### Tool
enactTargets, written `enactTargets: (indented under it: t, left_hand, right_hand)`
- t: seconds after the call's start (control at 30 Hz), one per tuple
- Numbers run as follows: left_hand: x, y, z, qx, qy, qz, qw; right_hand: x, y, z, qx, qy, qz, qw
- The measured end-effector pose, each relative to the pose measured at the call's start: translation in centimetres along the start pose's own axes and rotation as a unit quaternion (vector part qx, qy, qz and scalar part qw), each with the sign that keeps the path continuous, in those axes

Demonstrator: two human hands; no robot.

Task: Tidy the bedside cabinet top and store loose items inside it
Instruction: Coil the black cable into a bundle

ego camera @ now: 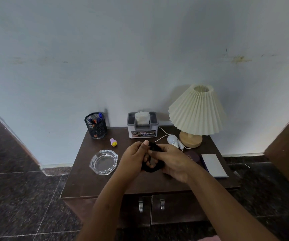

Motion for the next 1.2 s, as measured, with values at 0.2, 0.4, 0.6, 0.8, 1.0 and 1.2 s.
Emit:
enactTargets:
  t: [0.2,0.4,0.6,0.8,1.0,1.2]
  left_hand:
    - [-0.9,-0.3,0.0,0.051,-0.067,-0.077,0.993]
    - [-1.5,-0.3,-0.8,0.05,-0.045,-0.091,0.994]
    - [-1.4,-0.2,-0.9,0.048,-0.042,-0.041,0.997]
    - [-1.6,-0.4,-0.4,0.068,-0.058,-0.031,0.995]
    - [-1.7,-0.7,0.2,0.134,-0.159,-0.063,0.976]
    - [-1.4,-0.5,0.3,0.115,-0.17,0.001,0.979]
  right_hand:
    - [-0.1,0.2,0.1,-0.003,0.001,0.013,1.0]
    - [0.2,0.1,0.2,-0.096,-0.103,0.02,0.99]
    - [0.7,0.0,-0.1,-0.137,-0.132,0.028,0.981]
    - [0.8,0.0,-0.3,-0.15,-0.13,0.064,0.978]
    - [0.7,0.2,-0.1,-0.164,-0.14,0.112,0.97]
    - [0.9,0.0,-0.3,-0.179,-0.136,0.066,0.972]
Point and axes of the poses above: each hand's wrist, its own y-axis away from the middle knuckle, its own x-axis out of the palm, z = x × y, the point moved 1 cm from there along -y, towards the middle knuckle, and after that the axes turned 9 degrees about x, right-handed, at the moved point
